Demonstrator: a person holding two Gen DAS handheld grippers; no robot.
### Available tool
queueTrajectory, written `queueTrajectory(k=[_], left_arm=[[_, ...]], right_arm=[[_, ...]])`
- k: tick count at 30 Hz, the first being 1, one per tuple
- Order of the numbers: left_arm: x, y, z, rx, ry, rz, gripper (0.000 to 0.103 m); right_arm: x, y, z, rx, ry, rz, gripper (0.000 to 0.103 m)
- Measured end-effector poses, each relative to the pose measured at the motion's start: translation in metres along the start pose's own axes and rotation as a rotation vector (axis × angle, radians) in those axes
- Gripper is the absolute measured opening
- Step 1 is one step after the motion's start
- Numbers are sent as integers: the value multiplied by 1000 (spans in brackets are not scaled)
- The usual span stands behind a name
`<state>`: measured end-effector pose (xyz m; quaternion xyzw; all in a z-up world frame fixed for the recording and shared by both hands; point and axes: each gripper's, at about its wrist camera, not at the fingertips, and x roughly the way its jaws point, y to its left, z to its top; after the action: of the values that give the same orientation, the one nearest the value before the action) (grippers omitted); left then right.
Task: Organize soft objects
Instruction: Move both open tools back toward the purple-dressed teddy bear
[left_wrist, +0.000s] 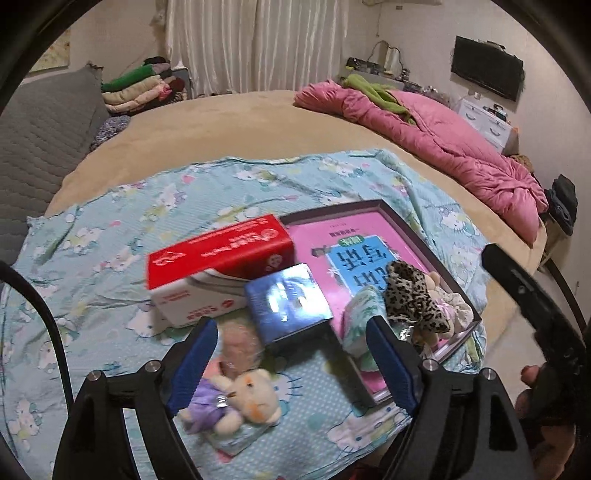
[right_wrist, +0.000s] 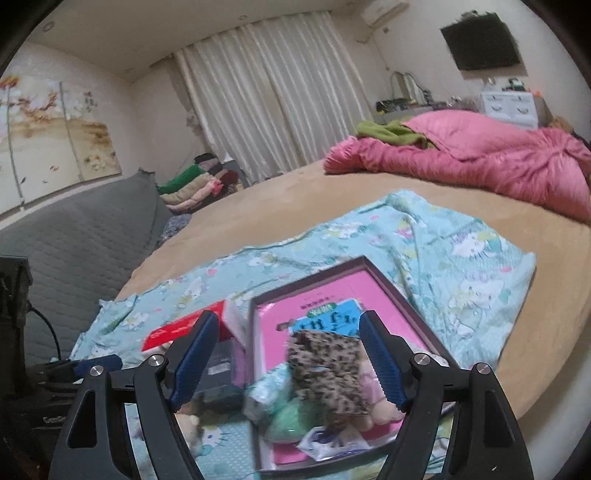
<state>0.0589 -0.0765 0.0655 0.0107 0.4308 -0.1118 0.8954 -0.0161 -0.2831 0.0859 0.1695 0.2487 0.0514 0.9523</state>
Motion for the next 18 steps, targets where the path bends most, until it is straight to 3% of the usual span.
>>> queueTrajectory(k=[5, 18], left_arm=[[-19, 25, 2, -37, -32, 41, 83], [-48, 72, -7, -112, -60, 83, 84]], right_arm=[[-6, 23, 9, 7, 19, 86, 79], [-10, 73, 2, -87, 67, 134, 79]])
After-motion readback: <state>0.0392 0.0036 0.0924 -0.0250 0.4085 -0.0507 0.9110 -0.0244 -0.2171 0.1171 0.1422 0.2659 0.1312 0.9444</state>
